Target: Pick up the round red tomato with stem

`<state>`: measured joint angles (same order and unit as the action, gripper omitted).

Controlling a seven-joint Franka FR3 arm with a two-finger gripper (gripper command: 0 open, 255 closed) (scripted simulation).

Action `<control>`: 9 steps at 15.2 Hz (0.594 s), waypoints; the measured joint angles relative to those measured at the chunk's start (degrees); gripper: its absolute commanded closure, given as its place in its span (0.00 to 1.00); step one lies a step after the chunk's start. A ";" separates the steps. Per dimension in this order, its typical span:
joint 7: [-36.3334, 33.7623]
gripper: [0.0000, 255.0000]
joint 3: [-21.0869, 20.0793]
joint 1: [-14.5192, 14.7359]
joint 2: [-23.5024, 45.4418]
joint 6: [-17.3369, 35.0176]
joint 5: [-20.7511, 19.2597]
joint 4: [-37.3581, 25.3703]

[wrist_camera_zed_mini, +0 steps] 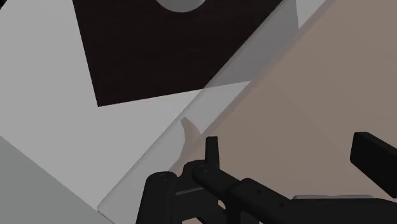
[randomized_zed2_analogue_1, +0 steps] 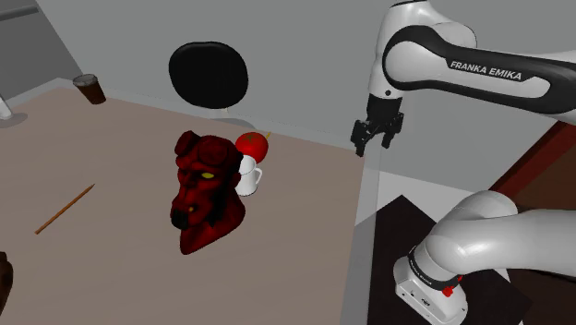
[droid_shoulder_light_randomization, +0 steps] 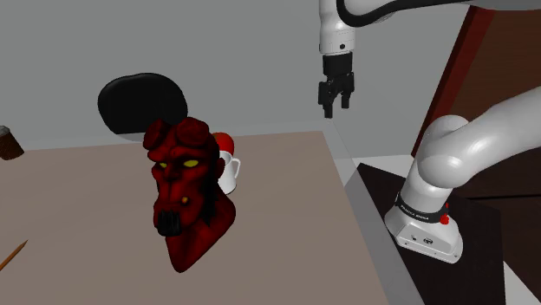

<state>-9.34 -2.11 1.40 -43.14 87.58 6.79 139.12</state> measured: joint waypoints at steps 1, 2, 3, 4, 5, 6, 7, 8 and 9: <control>0.00 0.00 0.00 0.00 0.00 0.00 0.00 0.00; 0.56 0.00 -0.04 0.23 1.04 0.34 -0.17 -0.71; 1.23 0.00 -0.32 0.67 3.33 1.05 -0.25 -2.34; 2.09 0.00 -0.55 1.13 5.26 1.63 -0.44 -3.66; 3.23 0.00 -0.64 1.53 7.49 2.28 -0.78 -5.23; 4.14 0.00 -0.92 2.02 9.61 2.60 -1.00 -7.03; 5.31 0.00 -1.06 2.40 12.06 3.46 -1.37 -8.63; 6.65 0.00 -1.04 2.69 14.40 3.86 -1.86 -10.53; 7.31 0.00 -1.60 3.25 17.00 4.57 -2.00 -12.51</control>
<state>-2.04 -3.71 4.65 -26.14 92.15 4.79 126.61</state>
